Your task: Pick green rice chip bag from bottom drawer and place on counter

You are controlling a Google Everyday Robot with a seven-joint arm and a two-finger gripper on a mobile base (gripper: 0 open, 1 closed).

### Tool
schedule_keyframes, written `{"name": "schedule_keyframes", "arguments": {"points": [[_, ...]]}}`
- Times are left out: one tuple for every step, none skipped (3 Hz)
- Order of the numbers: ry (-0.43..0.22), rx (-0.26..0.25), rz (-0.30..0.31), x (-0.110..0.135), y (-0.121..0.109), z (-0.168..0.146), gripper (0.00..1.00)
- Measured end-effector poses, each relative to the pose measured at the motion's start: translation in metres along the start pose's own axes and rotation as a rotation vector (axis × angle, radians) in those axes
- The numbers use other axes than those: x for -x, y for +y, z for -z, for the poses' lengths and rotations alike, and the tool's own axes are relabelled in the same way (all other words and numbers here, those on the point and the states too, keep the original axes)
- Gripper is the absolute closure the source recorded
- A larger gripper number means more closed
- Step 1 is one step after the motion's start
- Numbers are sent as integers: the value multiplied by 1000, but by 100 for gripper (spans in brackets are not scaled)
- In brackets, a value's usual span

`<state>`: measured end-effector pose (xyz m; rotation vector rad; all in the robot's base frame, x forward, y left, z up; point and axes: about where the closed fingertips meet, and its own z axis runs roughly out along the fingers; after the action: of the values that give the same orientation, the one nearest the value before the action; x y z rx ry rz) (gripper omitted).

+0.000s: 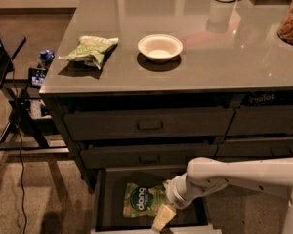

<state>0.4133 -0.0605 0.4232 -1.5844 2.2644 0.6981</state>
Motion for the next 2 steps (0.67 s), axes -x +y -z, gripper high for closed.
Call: {"name": "schedule_keyframes", "arguments": {"points": [[-44, -29, -15, -2, -24, -34, 0], [-46, -28, -15, -3, -23, -37, 0]]}}
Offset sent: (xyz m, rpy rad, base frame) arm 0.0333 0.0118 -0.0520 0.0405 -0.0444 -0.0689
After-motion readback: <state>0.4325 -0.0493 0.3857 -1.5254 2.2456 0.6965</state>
